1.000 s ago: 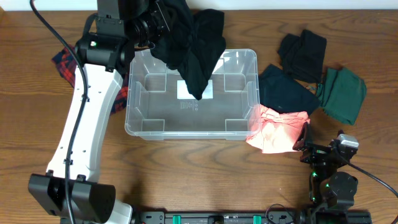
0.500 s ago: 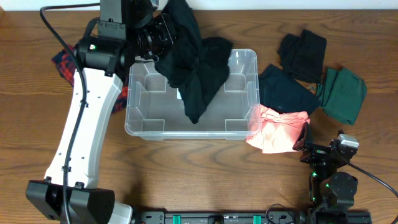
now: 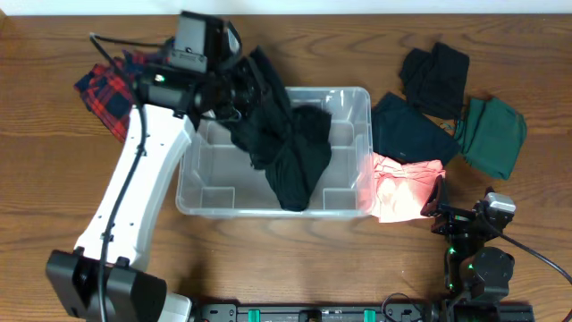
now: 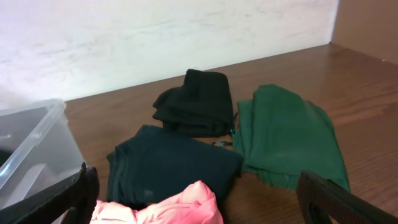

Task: Pack container
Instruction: 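Lift the black garment with the left gripper and drop it into the bin, then hook the bin rim with the left gripper and drag the bin left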

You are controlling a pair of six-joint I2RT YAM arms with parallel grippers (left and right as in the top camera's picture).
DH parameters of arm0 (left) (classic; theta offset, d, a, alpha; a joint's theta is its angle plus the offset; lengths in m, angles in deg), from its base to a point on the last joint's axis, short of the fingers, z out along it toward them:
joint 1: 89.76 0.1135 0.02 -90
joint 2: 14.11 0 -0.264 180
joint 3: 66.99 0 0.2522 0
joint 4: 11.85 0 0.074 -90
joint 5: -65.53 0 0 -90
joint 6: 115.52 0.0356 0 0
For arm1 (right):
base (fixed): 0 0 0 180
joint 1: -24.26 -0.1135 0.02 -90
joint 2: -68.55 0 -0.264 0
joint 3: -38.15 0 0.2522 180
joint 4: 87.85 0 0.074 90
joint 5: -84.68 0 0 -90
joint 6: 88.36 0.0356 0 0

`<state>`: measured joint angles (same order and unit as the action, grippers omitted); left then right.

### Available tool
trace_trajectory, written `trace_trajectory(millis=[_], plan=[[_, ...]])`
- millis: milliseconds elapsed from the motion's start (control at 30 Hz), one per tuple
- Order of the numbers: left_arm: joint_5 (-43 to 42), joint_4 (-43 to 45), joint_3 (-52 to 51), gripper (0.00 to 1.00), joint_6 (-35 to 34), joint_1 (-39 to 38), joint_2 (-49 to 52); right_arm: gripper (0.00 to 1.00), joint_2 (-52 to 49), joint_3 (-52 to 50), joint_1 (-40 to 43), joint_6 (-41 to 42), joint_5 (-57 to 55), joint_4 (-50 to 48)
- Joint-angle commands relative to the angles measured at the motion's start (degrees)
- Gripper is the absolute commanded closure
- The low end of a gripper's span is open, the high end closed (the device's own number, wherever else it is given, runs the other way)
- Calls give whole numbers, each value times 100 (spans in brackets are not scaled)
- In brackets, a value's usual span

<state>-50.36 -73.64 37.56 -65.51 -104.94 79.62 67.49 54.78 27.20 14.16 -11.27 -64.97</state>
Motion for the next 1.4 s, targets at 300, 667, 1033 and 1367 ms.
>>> trace_trajectory(millis=[300,667,1033,1367], plan=[[529,597,-1440,94,-1674,-72,-199,1,13,-22,42,-81,2,0],[2450,-800,-1451,51,-1504,393,-199,1,13,-22,42,-81,2,0],[2400,-415,-1436,21,-282,1646,-203,1,13,-22,42,-81,2,0],[623,1088,-1432,17,1128,3895,-201,1,13,-22,42,-81,2,0]])
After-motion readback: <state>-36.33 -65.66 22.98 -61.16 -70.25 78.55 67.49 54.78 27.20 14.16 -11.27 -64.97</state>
